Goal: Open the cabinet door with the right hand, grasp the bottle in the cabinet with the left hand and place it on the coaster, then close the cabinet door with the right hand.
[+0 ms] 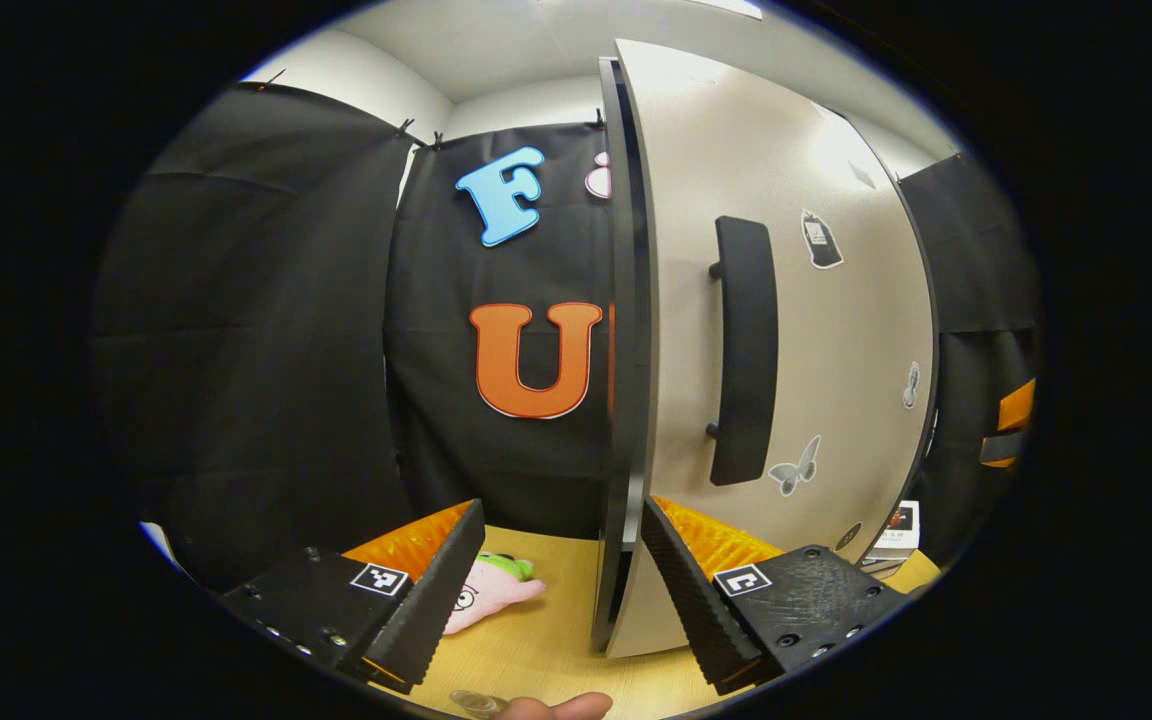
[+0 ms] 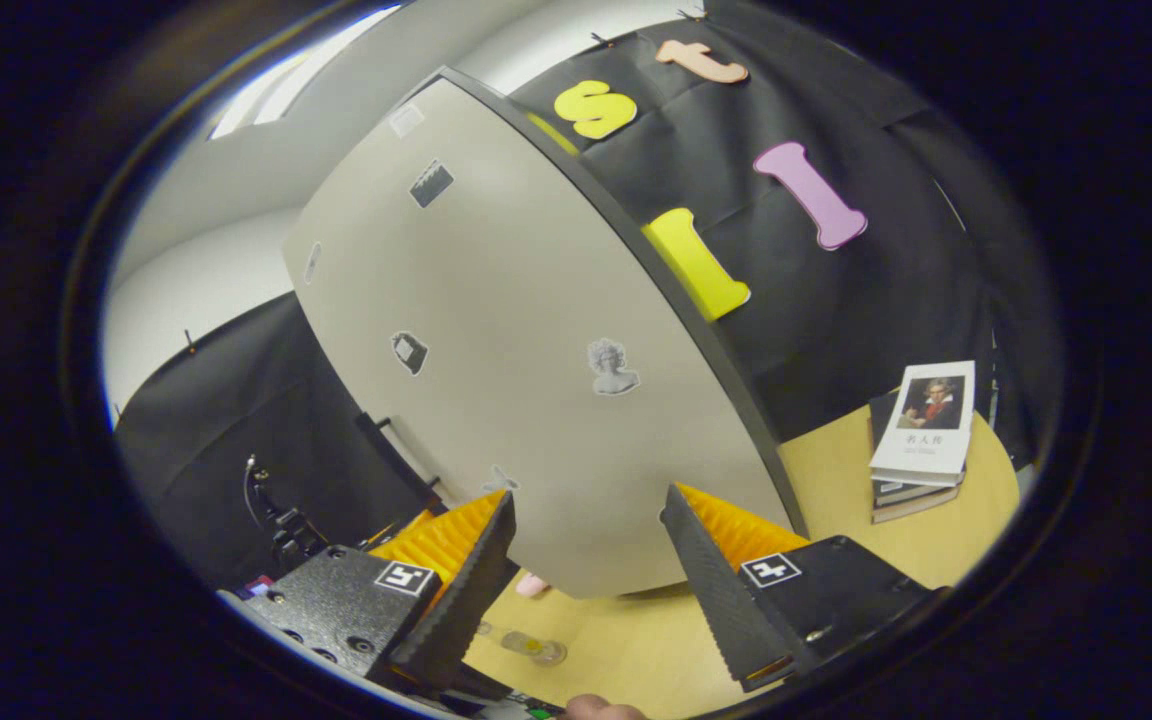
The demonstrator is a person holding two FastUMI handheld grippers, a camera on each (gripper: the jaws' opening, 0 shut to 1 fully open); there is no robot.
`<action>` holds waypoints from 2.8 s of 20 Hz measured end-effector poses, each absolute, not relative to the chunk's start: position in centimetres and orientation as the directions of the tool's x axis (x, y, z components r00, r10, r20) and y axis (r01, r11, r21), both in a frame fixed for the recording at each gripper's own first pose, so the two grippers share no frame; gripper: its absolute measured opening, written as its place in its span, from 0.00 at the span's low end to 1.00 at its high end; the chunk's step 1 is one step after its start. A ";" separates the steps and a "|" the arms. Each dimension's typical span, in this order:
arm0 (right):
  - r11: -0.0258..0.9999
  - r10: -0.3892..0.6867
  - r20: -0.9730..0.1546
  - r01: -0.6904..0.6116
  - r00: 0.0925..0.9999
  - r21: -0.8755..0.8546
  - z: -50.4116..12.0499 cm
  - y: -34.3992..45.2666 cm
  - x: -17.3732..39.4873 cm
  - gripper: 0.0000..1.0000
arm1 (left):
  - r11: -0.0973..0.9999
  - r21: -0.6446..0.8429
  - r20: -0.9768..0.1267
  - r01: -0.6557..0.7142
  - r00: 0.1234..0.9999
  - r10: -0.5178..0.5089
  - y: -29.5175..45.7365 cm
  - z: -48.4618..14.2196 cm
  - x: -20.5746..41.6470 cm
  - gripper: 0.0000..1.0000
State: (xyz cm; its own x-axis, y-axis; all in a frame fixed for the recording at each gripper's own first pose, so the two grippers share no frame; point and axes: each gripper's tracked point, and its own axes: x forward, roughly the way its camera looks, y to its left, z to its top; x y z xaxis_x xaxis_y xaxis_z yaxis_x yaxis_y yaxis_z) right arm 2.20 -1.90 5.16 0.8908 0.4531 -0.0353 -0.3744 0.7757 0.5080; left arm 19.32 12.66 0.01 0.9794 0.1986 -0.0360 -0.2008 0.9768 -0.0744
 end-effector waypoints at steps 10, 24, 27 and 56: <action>0.978 -0.023 0.088 0.005 0.996 0.209 7.3 -9.3 3.4 0.98 | 0.985 -0.026 0.039 -0.171 0.984 0.172 10.7 3.0 18.0 0.95; 0.992 0.052 0.115 -0.064 0.992 0.112 8.6 2.9 5.4 0.94 | 0.983 -0.158 0.013 -0.096 0.995 0.099 3.8 5.0 19.1 0.95; 0.994 0.055 0.094 -0.063 0.994 0.088 7.8 4.2 5.5 0.99 | 0.981 -0.146 0.008 -0.127 0.992 0.129 4.1 5.0 19.0 0.95; 0.999 -0.034 0.103 0.032 0.994 0.025 3.0 6.2 -0.6 0.96 | 0.999 -0.028 0.115 0.037 0.993 -0.034 3.6 3.6 15.7 0.93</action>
